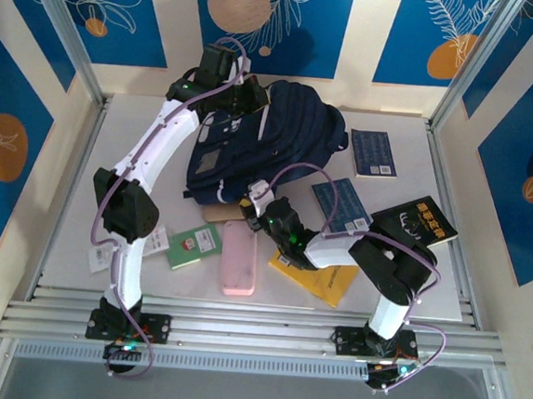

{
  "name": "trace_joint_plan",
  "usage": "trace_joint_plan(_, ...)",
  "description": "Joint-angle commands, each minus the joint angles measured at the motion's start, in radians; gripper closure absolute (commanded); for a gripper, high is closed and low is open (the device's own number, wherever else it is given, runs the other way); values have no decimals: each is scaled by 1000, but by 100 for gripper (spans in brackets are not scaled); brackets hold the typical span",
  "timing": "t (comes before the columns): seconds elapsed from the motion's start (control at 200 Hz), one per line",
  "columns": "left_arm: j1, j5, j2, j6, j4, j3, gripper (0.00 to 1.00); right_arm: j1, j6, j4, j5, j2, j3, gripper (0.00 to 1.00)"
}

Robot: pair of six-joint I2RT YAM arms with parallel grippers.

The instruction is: Pack the student bag

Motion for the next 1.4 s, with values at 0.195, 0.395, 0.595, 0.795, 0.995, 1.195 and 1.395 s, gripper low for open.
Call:
trace_joint_plan(0.195,-14,-10,-33,3,96,12,100,-14,17,-32,-52,14,33,99)
trace_joint_plan(0.395,-14,-32,-13,58,69,15,100,-38,50,-71,-122,-59,-26,100)
trace_joint_plan(0.595,-13,-42,3,87,-35,14,57,-65,138,-125,-270,-120,-52,100)
trace_joint_plan(0.795,22,-99,-225,54,28,-328,37,-77,231,-126,-344,-154,-73,100)
trace_joint_plan(0.995,85,-78,-517,-102,205,-829,30,-83,336,-118,-372,-144,-78,100)
trace_joint_plan(1.195,86,-63,-676,-331,367,-1208,28,-97,420,-75,-371,-132,-79,100)
trace_joint_plan(1.395,54,-129,-719,-518,498,-1380,29,-97,479,-39,-377,-121,-70,100)
